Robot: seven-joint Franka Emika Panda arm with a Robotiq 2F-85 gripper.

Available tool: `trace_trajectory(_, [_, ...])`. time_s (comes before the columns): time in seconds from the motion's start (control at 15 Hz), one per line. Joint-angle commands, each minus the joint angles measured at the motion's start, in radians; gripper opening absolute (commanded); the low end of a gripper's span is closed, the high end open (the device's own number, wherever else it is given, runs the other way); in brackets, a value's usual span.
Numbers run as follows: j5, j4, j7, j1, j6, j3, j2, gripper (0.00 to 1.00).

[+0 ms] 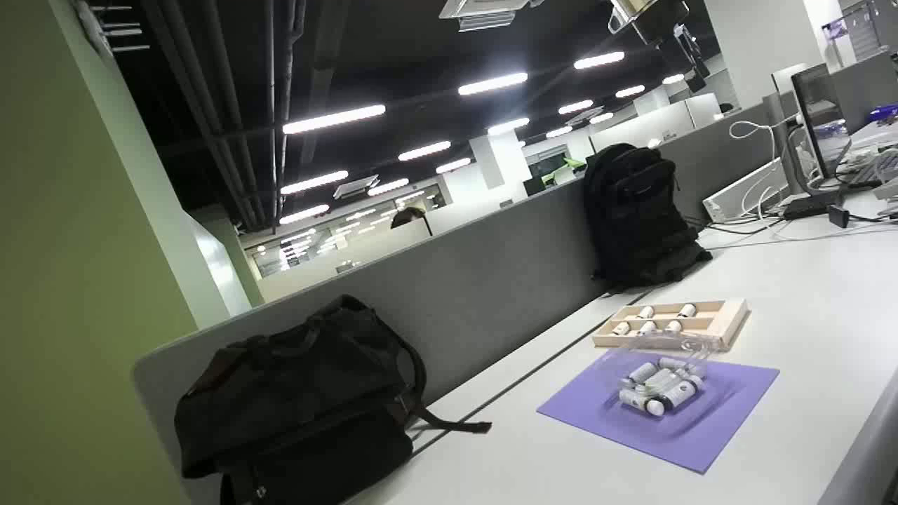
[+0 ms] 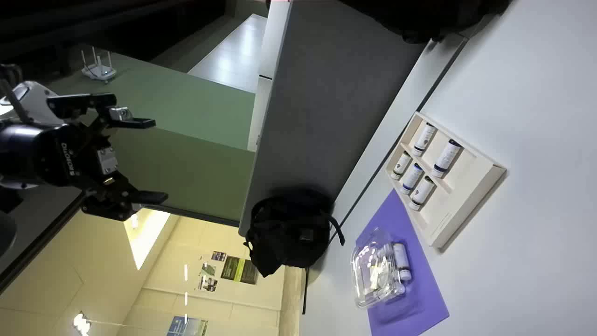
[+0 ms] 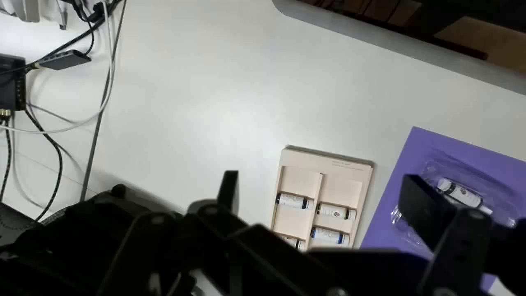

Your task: Remove the bottle from the left side of the tray and put it on the table

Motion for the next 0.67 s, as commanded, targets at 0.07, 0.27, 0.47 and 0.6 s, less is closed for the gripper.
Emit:
trace_trajectory(0.07, [-0.003, 0.002, 0.002, 0.010, -0.001, -0.008, 0.001, 1.00])
trace_trajectory(0.27, [-0.003, 0.002, 0.002, 0.010, -0.001, -0.008, 0.000, 1.00])
trace_trajectory(0.47, [-0.003, 0.002, 0.002, 0.010, -0.001, -0.008, 0.000, 1.00])
trace_trajectory(0.6, [0.035, 0.028, 0.074, 0.004, 0.054, -0.016, 0.056, 1.00])
